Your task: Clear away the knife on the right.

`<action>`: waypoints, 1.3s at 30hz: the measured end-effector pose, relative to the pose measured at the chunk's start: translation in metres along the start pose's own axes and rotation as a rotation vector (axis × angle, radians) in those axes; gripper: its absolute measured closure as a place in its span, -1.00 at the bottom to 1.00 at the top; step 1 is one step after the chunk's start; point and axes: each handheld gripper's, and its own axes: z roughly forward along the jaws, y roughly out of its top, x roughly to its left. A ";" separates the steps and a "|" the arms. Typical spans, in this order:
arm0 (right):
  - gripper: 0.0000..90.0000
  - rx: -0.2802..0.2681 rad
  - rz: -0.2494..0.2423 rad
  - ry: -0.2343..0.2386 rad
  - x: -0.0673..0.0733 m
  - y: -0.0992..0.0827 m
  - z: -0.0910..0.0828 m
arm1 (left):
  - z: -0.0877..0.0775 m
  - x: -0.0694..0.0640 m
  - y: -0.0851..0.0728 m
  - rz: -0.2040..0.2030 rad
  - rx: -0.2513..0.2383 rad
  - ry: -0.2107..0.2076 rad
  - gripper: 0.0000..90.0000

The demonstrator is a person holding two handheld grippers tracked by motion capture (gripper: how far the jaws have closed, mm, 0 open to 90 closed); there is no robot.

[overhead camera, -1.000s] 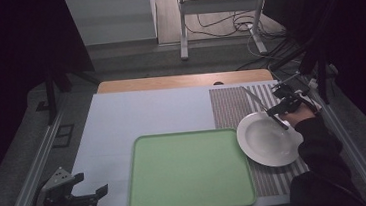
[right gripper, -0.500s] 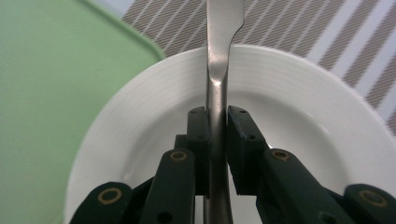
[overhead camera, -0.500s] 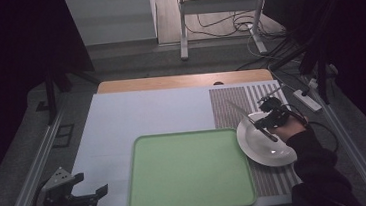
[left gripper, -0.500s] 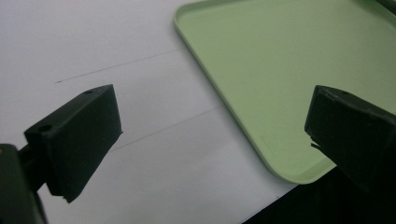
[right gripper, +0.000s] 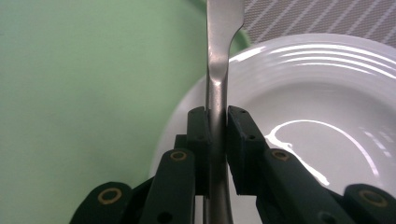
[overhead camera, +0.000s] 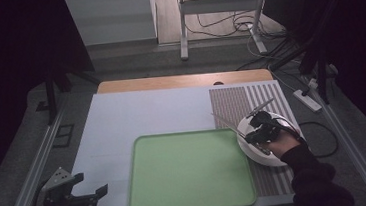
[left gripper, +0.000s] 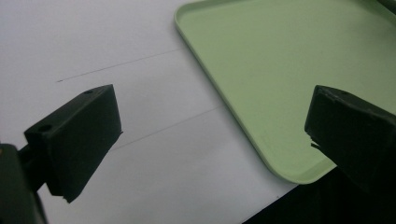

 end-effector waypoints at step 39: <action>0.52 0.122 -0.189 0.185 0.111 -0.007 0.044 | 0.000 0.000 0.000 0.002 0.004 0.003 -0.92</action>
